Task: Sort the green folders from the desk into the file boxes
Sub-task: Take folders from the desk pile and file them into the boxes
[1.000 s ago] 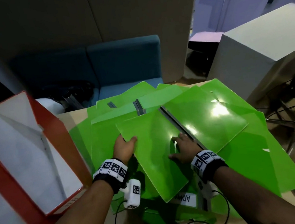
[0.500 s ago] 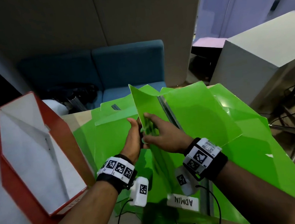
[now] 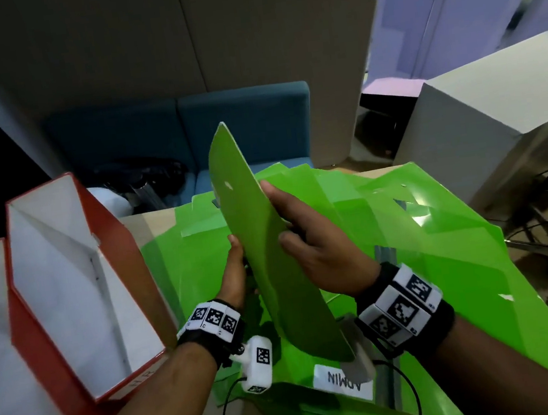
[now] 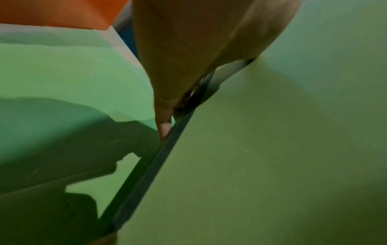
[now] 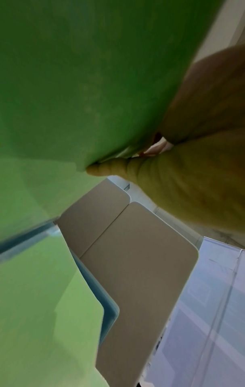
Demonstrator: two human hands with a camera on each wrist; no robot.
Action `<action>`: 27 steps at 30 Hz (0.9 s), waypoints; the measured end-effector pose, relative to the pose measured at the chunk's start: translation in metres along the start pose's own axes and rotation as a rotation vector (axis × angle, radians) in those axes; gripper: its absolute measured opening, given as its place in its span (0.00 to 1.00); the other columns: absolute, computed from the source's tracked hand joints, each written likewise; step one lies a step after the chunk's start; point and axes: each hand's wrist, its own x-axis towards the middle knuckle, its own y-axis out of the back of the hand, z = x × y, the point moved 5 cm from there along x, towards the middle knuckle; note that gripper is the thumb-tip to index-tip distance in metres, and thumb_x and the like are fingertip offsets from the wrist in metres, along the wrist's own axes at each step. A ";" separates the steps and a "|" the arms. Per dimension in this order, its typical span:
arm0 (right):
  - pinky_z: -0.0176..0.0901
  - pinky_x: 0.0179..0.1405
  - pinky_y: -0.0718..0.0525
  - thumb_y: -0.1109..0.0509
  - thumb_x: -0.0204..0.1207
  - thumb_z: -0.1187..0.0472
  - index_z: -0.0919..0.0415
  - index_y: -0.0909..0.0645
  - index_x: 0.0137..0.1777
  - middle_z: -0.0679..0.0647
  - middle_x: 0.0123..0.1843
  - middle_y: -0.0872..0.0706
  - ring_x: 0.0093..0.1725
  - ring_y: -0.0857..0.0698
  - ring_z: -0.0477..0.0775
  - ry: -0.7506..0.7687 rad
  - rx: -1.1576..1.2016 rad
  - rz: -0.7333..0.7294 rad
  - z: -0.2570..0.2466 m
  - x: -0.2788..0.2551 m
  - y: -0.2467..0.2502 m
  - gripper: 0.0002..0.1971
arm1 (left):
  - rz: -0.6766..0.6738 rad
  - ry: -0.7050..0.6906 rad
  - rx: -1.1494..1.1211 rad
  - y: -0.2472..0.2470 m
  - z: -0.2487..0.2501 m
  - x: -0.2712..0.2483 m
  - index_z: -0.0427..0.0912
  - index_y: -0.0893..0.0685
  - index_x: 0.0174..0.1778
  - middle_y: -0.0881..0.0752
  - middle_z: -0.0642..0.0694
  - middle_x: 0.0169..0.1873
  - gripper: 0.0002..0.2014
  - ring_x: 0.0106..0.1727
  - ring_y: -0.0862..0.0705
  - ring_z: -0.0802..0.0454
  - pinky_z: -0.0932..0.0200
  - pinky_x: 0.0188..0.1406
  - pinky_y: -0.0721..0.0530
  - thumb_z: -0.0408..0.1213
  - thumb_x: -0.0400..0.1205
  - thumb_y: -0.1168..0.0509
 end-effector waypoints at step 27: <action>0.33 0.46 0.19 0.35 0.82 0.64 0.54 0.40 0.81 0.58 0.60 0.15 0.48 0.15 0.50 -0.329 -0.462 0.353 0.094 -0.002 0.088 0.29 | 0.303 -0.357 0.060 0.057 0.049 -0.004 0.44 0.16 0.57 0.12 0.46 0.54 0.11 0.58 0.15 0.46 0.44 0.62 0.19 0.46 0.84 0.35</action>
